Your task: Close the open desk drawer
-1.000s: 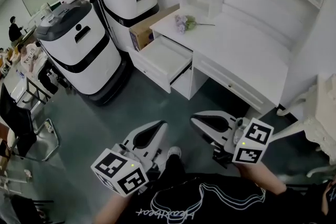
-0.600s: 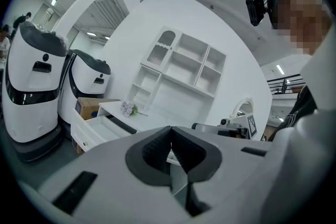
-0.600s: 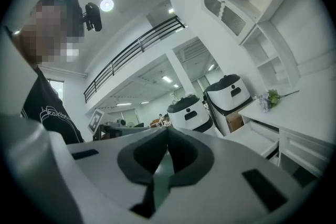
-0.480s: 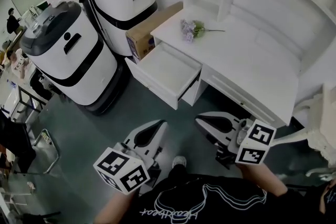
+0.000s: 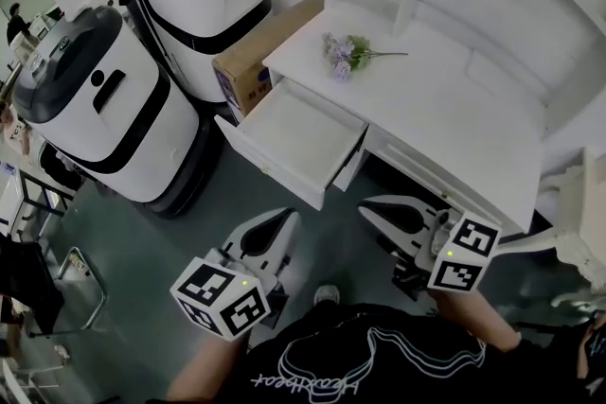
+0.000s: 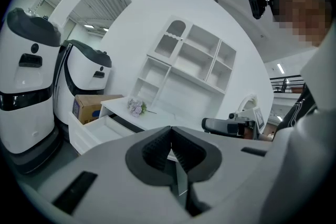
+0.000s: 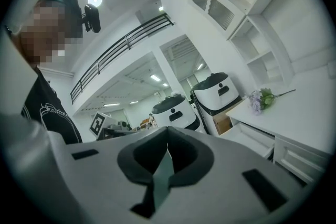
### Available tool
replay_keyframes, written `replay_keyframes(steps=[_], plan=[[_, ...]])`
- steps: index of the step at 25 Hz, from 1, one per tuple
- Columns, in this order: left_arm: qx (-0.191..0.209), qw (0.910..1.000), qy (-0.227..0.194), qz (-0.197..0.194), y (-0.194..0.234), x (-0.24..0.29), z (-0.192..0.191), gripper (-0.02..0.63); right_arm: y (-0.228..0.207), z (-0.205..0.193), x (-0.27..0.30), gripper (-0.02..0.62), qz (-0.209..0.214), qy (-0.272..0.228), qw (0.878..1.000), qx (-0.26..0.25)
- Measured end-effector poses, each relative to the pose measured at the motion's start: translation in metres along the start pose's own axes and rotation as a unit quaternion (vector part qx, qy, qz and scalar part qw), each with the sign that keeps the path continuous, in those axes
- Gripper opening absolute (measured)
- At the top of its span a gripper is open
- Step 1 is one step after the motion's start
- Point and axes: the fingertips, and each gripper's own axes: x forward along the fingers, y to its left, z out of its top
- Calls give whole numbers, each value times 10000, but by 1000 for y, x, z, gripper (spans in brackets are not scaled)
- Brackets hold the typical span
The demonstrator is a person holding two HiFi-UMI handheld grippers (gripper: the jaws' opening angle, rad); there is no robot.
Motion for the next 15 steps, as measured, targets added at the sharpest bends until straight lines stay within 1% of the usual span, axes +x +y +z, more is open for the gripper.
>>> replay_keyframes(steps=[9, 15], plan=[[17, 9993, 275, 251, 38, 22, -24, 5, -27, -15, 3, 6, -151, 97, 9997, 174], [-17, 9987, 328, 394, 64, 40, -36, 5, -51, -22, 9, 6, -177, 221, 9991, 302]])
